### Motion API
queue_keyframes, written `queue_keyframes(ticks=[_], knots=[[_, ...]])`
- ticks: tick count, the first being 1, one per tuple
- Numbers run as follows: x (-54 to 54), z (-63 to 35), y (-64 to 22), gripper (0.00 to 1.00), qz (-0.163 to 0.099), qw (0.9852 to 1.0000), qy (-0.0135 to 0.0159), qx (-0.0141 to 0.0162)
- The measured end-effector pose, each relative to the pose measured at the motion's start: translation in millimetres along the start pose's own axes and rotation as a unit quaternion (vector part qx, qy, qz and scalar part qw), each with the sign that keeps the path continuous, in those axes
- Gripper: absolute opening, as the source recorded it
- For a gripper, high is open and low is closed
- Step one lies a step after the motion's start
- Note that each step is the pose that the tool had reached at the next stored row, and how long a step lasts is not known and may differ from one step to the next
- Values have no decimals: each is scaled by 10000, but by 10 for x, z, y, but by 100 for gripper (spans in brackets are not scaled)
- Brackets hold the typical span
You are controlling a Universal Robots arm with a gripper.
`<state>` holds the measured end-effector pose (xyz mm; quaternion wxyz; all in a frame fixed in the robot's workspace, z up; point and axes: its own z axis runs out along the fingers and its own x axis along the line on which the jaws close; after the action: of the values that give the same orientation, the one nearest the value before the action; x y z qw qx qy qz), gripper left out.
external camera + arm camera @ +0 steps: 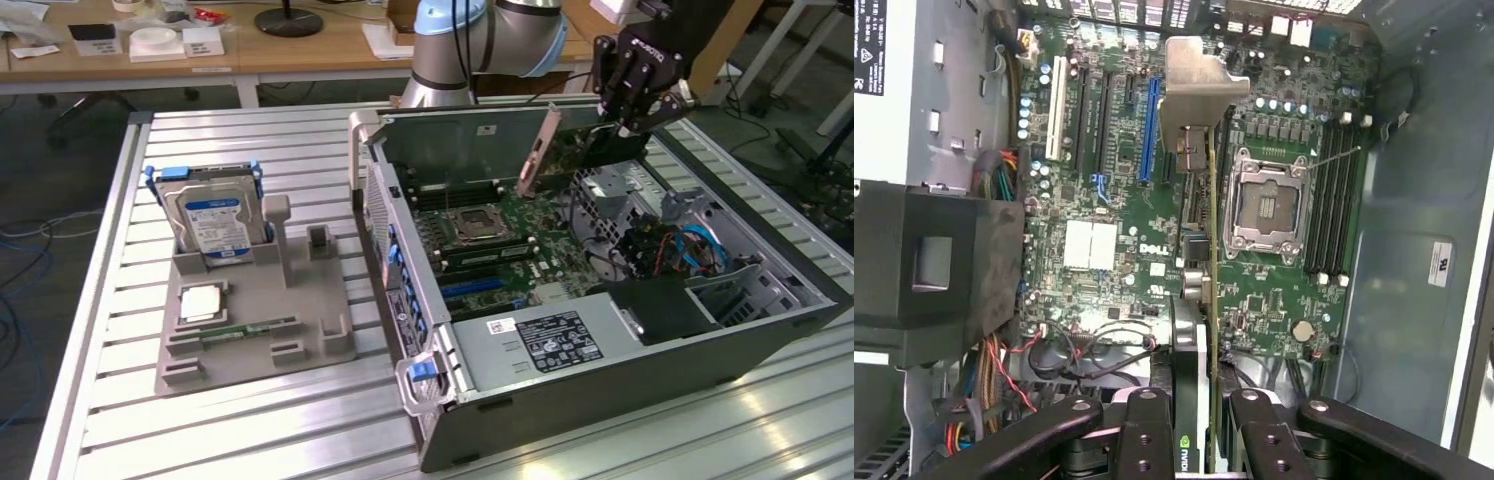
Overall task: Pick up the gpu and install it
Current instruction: 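Insert the gpu into the slot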
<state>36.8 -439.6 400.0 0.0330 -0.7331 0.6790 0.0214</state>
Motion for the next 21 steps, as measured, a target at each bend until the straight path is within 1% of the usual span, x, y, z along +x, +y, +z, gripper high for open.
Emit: queue_keyframes(ticks=[3,7,12,13,15,16,18,21], knots=[[1,8,0,27,276,9996,6,21],[2,16,0,27,626,9980,13,47],[1,17,0,27,646,9979,15,49],[-1,18,1,27,646,9979,26,49],[-8,18,2,27,646,9979,61,49],[-10,18,1,27,645,9979,71,48],[-12,20,7,27,646,9979,80,49],[-14,44,35,27,653,9978,81,54]])
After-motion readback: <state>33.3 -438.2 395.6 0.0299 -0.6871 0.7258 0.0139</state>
